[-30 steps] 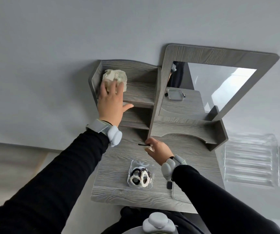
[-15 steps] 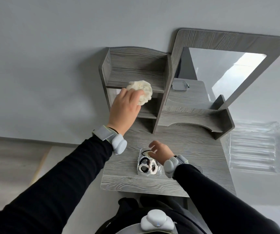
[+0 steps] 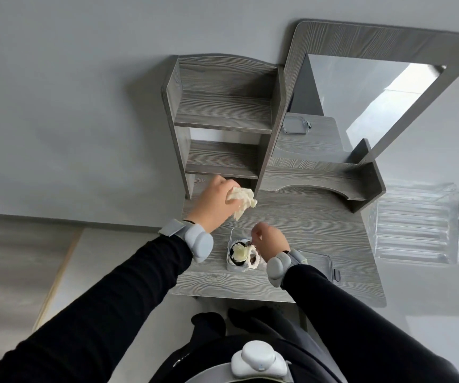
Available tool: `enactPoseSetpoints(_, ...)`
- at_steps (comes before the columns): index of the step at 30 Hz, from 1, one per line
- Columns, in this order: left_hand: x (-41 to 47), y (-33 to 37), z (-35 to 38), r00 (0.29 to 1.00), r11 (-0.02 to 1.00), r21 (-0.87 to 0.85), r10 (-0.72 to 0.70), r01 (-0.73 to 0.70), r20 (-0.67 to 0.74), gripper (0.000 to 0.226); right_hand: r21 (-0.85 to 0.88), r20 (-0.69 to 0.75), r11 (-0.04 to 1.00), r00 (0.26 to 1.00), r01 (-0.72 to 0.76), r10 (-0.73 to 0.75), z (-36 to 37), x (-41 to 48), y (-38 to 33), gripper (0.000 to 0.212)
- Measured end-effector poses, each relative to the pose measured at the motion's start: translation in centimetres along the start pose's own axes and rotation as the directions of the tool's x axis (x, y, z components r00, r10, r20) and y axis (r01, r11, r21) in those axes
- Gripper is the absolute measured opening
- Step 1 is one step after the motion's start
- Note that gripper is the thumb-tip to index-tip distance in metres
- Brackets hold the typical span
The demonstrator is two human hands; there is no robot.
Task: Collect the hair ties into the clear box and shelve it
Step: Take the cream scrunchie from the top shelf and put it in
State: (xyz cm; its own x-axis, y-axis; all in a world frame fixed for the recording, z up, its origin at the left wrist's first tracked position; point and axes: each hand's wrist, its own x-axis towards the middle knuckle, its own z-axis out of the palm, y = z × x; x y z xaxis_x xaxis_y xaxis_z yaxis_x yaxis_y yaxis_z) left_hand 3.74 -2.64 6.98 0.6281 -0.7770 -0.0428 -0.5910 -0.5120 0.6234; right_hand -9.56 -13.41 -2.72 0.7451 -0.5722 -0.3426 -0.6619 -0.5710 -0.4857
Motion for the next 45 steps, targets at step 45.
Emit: enactPoseSetpoints(45, -3.3, -1.4, 10.1, 0.942, 0.814, 0.568, -0.087, -0.119, 0.323, 0.027, 0.126, -0.040, 0.990, 0.997, 0.070, -0.065, 0.7, -2.9, 2.1, 0.038)
